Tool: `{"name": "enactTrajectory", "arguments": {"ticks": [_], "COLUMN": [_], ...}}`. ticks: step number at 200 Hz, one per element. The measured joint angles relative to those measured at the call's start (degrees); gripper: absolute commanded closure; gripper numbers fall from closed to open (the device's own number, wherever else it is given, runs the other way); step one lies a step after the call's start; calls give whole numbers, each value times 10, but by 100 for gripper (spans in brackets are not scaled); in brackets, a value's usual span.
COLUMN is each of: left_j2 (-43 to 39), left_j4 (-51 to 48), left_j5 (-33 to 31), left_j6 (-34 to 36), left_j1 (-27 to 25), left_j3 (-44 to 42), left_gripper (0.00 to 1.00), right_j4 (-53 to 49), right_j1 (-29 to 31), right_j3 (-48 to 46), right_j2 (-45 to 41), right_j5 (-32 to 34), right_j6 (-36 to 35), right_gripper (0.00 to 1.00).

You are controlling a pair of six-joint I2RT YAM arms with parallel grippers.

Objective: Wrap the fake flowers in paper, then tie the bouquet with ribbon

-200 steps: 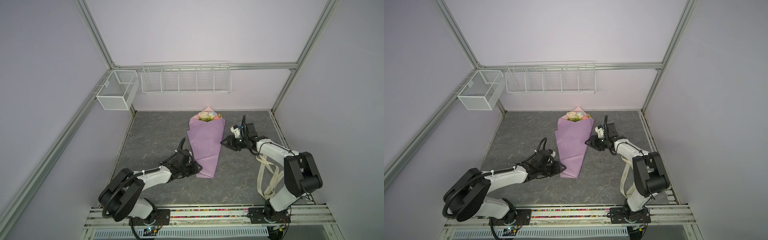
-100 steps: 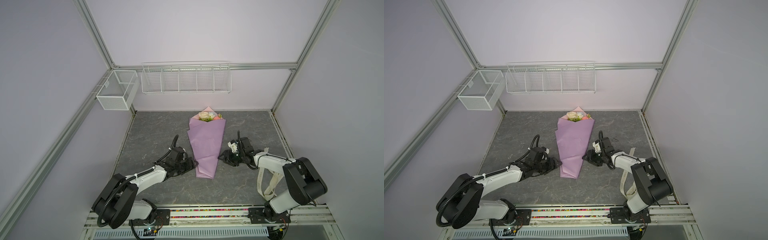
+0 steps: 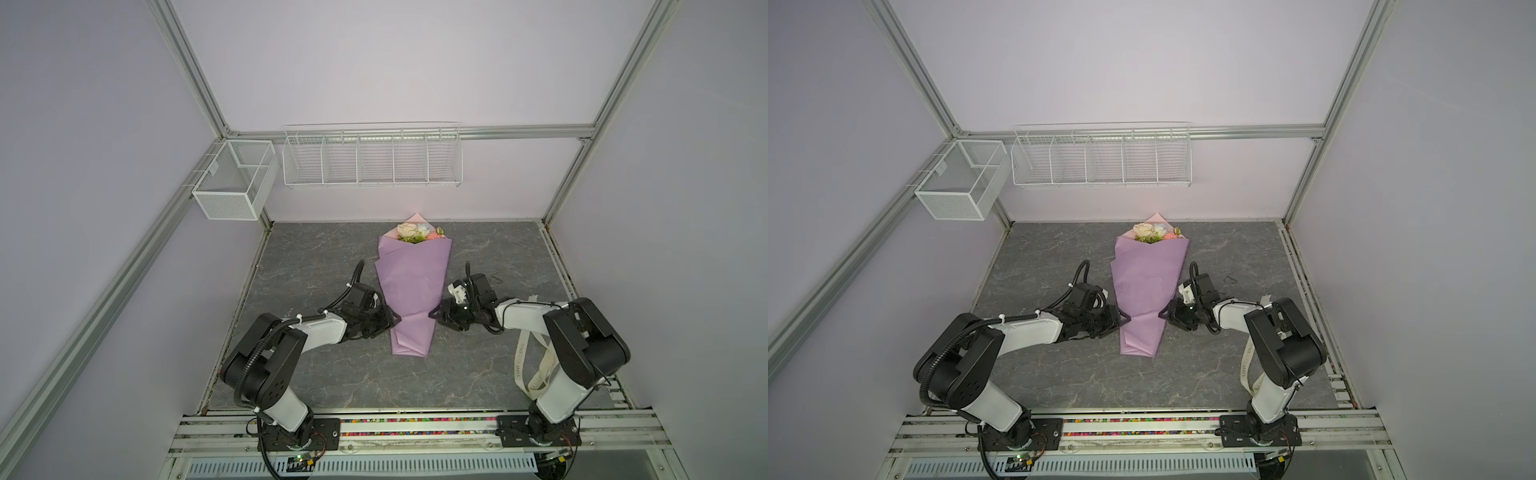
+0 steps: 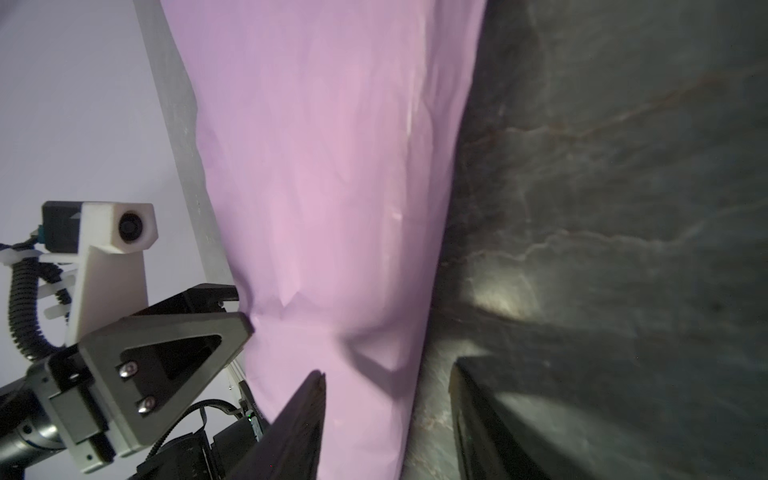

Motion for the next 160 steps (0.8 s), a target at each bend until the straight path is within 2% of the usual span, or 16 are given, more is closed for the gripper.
{"name": "enactTrajectory", "arguments": {"ticks": [17,50,81,100,160], "left_j2": [17,52,84,101,148], "left_j4": [12,30,42,46,62], "left_j5": [7,16,21,21,35], "left_j6": [2,1,-1,-3,-7], "left_j1": [1,3,9,15,42], "left_j3": [6,26,53,69,116], "left_gripper": [68,81,83,87,88], "right_j4": [8,18,22,24,19], "right_j1": [0,0,-4,-11,-31], "right_j3": [5,29,69,97,167], "right_j2": [12,45,83,107,161], "right_j5": [2,0,-4,-8,-16], "right_j6": [5,8,7,7,1], "right_gripper": [66,77,83,84,87]}}
